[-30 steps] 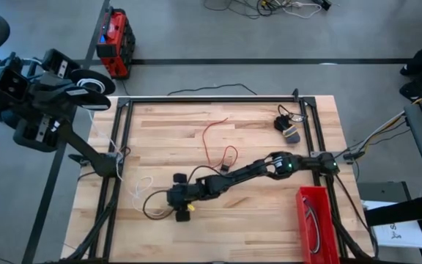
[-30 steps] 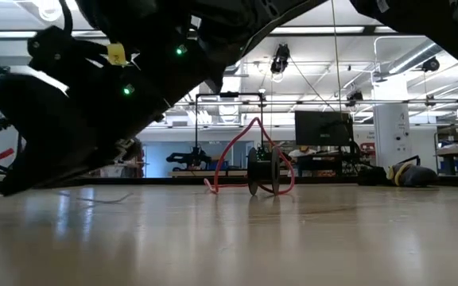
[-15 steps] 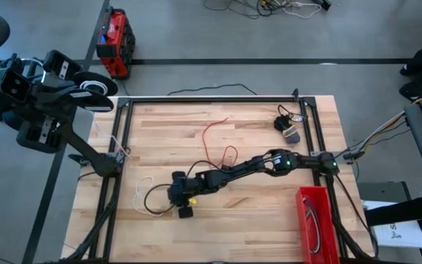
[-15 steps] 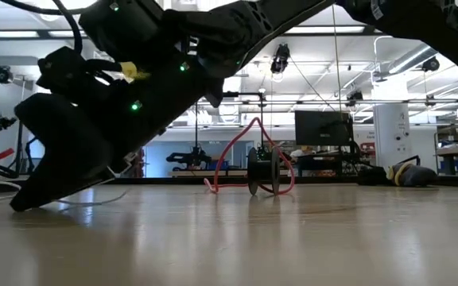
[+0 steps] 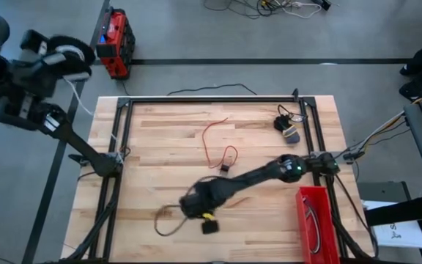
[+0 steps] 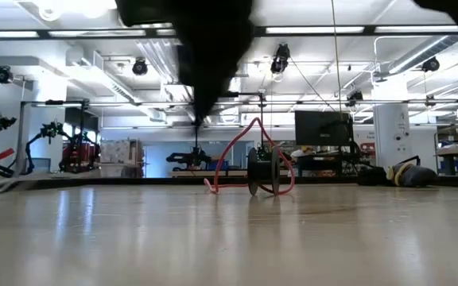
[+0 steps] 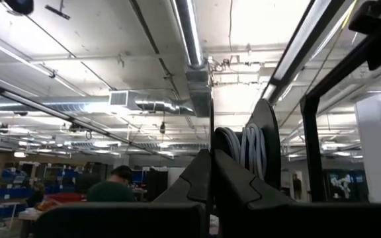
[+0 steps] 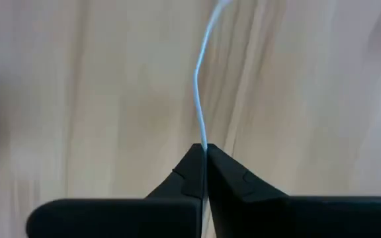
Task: Coil cords
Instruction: Coil the white wire onto the spool
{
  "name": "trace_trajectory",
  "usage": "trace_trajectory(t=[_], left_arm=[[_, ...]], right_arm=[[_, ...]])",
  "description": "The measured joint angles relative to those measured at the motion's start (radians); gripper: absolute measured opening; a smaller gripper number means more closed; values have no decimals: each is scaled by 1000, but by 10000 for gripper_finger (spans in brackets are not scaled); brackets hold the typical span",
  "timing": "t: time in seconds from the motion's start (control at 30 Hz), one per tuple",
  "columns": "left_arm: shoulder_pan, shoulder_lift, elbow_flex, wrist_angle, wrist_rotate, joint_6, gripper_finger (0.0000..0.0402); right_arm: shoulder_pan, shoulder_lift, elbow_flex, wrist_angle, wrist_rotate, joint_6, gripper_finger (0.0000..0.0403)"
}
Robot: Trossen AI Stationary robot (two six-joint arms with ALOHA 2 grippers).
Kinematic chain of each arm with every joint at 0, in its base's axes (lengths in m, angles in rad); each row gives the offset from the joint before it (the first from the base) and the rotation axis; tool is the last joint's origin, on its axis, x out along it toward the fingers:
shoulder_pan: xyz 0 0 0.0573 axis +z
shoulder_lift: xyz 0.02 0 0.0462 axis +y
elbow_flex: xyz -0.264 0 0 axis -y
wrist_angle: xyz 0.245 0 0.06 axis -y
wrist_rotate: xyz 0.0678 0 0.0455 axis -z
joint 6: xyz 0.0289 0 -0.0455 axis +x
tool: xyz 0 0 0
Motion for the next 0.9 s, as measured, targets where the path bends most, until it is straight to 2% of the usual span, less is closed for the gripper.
trace_trajectory(t=[0.13,0.3,0.4,0.47,0.67,0.77,0.9], left_arm=[[0,16,59,1,0,53,0],[0,29,131,5,-8,114,0],[1,39,174,7,-54,197,0],[1,43,201,16,-86,274,0],[1,52,250,95,-141,482,0],[2,43,249,138,-145,545,0],[1,31,253,138,-158,558,0]], right_arm=[[82,-2,-64,-172,5,143,1],[205,-7,-215,-235,-8,326,1],[290,-22,-291,-240,-28,494,1],[349,-53,-316,-232,-67,637,0],[531,-152,-318,-51,-53,1054,0],[626,-195,-318,20,-9,1297,0],[750,-233,-318,70,107,1615,0]])
